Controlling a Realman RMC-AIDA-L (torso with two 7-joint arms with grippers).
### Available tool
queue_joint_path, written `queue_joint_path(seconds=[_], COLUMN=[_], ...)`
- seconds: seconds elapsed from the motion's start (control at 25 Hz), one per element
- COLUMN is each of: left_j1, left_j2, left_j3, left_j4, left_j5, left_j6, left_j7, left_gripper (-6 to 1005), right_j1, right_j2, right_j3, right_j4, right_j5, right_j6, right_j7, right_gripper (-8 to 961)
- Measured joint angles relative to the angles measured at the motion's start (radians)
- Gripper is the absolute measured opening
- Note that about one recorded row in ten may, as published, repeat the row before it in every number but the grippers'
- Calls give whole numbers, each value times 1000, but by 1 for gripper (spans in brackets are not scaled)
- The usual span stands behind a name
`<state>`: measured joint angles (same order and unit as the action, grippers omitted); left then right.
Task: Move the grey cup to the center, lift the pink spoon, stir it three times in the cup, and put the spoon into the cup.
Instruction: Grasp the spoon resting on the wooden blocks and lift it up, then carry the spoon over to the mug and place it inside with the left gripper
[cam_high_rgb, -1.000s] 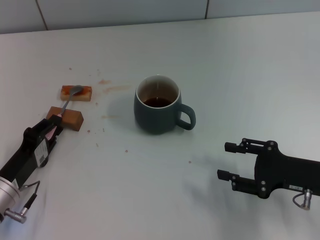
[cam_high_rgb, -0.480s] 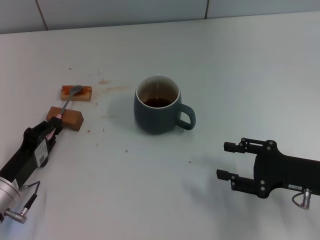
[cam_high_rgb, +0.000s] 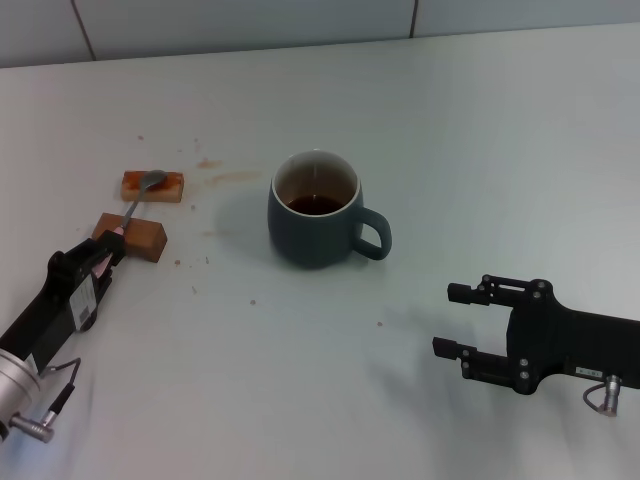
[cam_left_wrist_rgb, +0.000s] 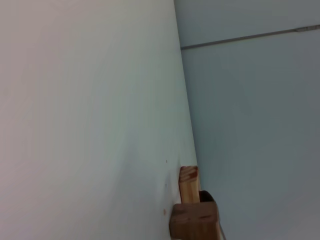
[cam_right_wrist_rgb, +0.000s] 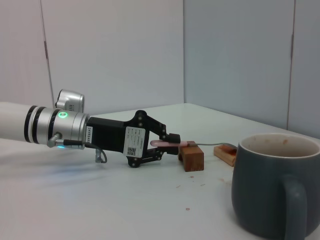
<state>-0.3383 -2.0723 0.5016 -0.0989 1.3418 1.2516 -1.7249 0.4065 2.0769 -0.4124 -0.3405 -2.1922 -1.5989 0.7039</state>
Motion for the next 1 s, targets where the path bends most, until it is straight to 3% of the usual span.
queue_joint_path(seconds=[0.44,0.76,1.0], left_j1=[-2,-12,-62], left_j2=[0,0,0], left_j3=[0,2,57], left_j4=[4,35,138], left_j5=[5,3,7], left_j6=[10,161,282], left_j7=[-2,64,113], left_gripper=[138,137,136], right_j1=[0,0,0], right_j2=[0,0,0], right_j3=[0,-2,-2], right_j4=[0,2,3], right_j5=[0,0,0], right_j6=[1,1,-1], right_j7=[0,0,0], right_gripper=[642,642,642])
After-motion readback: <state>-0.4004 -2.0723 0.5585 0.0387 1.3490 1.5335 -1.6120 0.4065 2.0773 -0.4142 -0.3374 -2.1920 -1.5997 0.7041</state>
